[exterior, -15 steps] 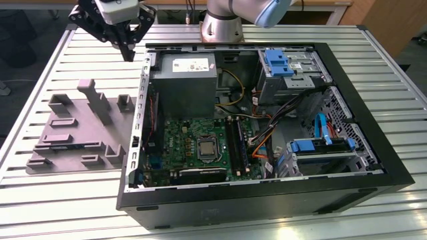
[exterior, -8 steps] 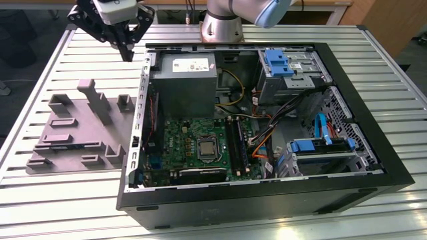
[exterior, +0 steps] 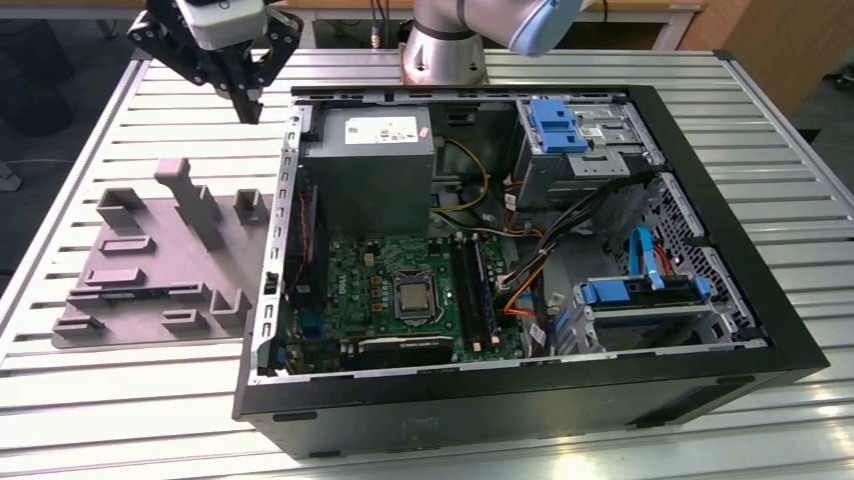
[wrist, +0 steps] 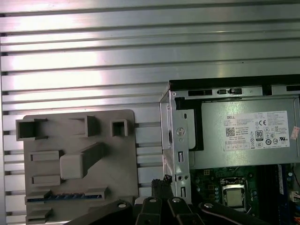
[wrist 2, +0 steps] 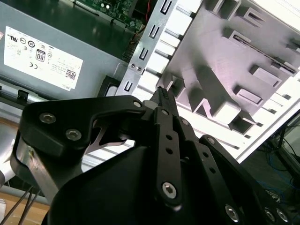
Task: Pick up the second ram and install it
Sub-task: 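Reach for the second ram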
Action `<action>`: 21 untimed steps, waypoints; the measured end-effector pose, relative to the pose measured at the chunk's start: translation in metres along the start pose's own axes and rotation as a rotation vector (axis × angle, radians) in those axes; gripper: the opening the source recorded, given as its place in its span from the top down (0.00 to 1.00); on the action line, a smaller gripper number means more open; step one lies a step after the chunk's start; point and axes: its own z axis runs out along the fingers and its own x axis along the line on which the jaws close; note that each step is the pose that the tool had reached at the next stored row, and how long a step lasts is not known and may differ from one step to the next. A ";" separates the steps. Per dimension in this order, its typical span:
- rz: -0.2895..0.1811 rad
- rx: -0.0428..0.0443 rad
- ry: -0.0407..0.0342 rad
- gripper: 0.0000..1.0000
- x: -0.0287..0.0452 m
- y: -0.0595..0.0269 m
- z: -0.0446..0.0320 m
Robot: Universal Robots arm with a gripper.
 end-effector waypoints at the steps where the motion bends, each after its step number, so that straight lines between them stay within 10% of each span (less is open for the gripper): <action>1: 0.000 0.0000 0.0000 0.89 0.0013 -0.0001 0.0000; 8: 0.000 0.0000 -0.0001 0.89 0.0169 -0.0046 0.0002; 21: 0.000 0.0000 0.0000 0.89 0.0744 -0.0124 0.0048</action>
